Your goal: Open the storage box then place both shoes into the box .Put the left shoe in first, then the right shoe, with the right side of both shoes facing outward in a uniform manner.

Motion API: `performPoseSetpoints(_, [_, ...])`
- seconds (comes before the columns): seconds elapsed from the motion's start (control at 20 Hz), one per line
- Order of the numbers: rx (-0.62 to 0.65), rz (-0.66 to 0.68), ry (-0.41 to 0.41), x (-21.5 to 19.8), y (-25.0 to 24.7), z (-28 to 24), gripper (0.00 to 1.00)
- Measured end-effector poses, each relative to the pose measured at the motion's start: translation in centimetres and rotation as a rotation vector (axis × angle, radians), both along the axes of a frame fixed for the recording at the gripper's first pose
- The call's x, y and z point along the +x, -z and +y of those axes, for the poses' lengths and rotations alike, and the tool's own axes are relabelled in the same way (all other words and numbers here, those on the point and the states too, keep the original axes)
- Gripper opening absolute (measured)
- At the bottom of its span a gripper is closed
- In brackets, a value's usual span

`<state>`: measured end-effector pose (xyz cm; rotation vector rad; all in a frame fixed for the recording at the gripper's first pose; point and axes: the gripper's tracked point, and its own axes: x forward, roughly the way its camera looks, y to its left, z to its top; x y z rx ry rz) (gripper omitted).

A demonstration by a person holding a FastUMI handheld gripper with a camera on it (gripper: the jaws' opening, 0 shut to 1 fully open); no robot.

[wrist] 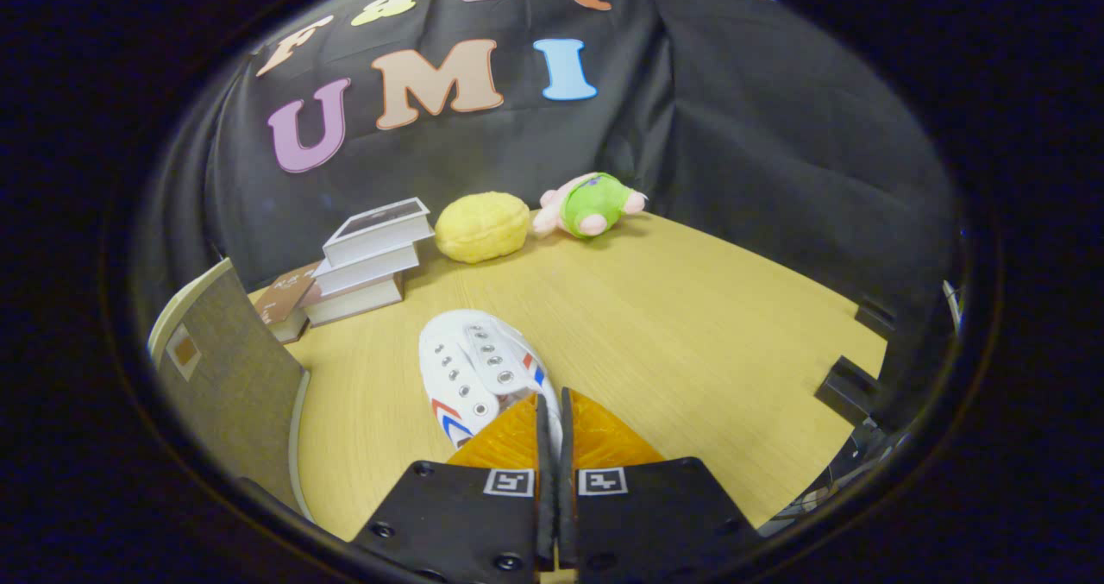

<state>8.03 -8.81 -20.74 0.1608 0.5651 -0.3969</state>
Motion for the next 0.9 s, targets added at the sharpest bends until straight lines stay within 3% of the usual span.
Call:
performPoseSetpoints(0.4, [-0.094, -0.078, -0.007, 0.7, -7.0, 0.9, 0.05])
performPoseSetpoints(0.65, [-0.046, -0.282, -0.045, 1.3, -16.4, 4.7, 0.04])
performPoseSetpoints(0.9, [-0.064, -0.234, -0.013, -1.8, -16.4, 5.5, 0.03])
